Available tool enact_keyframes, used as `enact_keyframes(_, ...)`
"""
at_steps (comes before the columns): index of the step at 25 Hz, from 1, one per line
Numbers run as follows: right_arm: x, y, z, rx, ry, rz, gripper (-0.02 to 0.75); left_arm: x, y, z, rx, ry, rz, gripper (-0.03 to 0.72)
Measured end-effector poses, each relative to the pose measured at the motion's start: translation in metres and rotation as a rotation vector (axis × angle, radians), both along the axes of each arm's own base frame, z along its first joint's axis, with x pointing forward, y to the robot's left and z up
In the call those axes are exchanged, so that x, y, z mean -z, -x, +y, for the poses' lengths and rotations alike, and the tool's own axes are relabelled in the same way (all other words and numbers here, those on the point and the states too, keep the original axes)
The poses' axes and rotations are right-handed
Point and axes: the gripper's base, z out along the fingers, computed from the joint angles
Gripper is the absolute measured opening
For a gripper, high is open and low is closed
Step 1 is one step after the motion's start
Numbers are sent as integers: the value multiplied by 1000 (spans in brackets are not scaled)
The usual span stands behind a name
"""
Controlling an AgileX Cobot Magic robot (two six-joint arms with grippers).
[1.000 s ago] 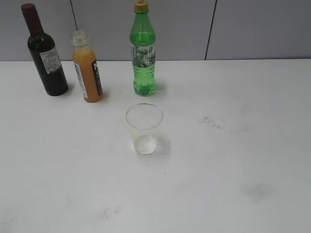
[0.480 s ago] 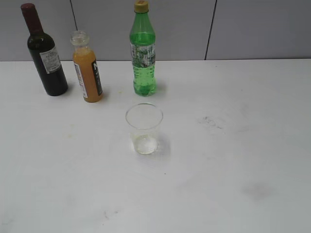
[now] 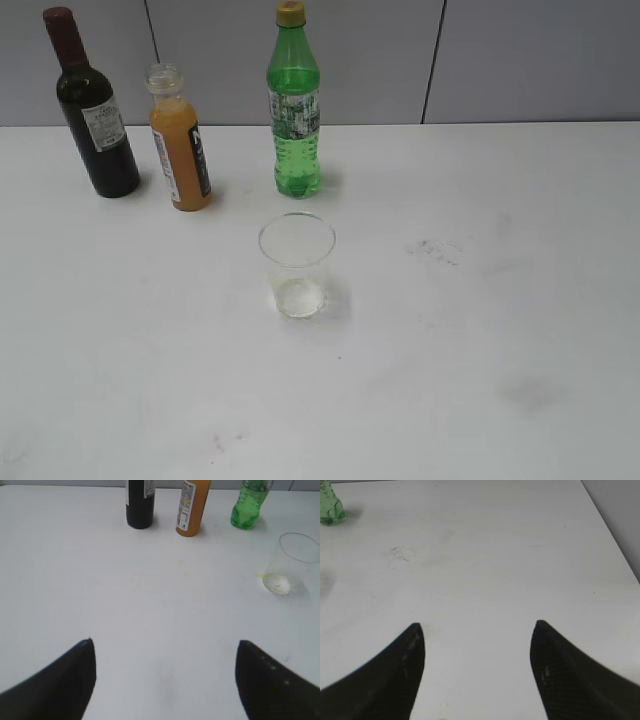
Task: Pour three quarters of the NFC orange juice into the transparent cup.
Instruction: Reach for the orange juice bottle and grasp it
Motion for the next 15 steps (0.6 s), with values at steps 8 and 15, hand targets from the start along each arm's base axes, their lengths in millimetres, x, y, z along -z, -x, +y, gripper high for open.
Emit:
enact_keyframes(8, 0, 0, 0, 0, 0, 0, 510, -3, -6, -1, 0, 7, 5, 664)
enact_keyframes(15, 0, 0, 0, 0, 0, 0, 510, -3, -22, -3, 0, -7, 105, 648)
